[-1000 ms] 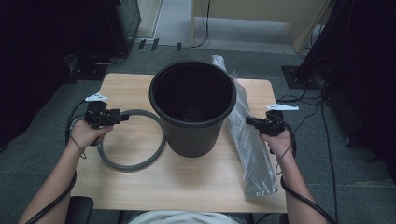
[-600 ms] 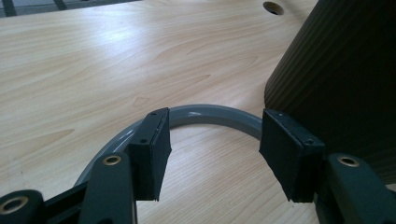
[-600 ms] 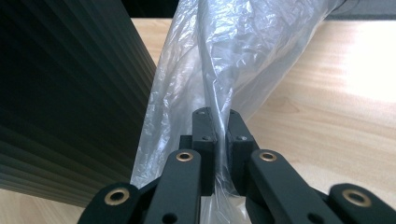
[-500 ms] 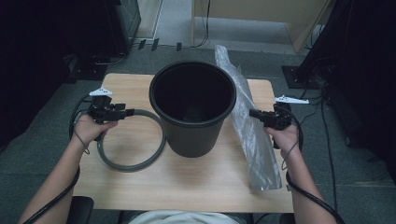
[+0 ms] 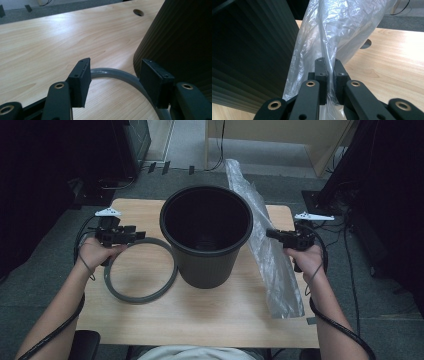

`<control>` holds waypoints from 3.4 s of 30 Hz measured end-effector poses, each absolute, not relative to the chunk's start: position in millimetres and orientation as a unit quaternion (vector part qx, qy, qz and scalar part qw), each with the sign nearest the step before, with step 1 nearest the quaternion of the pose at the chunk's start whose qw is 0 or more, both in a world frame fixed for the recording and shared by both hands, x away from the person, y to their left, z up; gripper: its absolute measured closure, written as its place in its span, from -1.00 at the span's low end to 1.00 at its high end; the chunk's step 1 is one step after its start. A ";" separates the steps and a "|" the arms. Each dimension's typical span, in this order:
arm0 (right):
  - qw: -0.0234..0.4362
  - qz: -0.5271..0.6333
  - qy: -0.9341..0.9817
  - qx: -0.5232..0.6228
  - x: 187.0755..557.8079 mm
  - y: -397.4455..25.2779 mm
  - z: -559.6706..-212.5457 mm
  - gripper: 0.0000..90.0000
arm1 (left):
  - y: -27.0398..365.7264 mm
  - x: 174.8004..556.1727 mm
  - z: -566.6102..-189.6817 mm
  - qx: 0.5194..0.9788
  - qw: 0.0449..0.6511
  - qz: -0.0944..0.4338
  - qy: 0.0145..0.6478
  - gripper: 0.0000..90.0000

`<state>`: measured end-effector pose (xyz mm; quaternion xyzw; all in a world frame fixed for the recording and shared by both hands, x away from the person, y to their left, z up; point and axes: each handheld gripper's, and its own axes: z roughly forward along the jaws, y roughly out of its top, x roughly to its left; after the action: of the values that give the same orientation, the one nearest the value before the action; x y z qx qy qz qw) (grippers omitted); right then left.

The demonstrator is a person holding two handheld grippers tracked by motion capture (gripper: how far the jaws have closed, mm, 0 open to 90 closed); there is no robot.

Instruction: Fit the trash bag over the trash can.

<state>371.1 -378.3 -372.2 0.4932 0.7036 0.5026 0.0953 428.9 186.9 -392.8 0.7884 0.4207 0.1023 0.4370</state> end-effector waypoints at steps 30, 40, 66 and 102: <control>0.076 0.547 0.698 0.457 376.4 -360.0 -309.0 0.91 | 157.4 430.9 -310.2 0.792 0.467 0.123 0.372 -0.09; 0.078 0.564 0.692 0.443 377.3 -356.6 -291.5 0.90 | 150.0 430.0 -289.6 0.791 0.480 0.130 0.356 -0.09; 0.092 0.638 0.642 0.416 378.7 -355.2 -227.6 0.90 | 122.7 424.3 -259.4 0.799 0.493 0.141 0.314 -0.09; 0.066 0.650 0.663 0.366 399.1 -282.8 -186.9 0.90 | 45.4 428.5 -244.1 0.815 0.509 0.092 0.260 -0.09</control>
<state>399.1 -282.8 -186.9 0.3660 0.6631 0.6497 0.0656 428.5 45.4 -244.1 0.8152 0.2596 0.0924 0.5094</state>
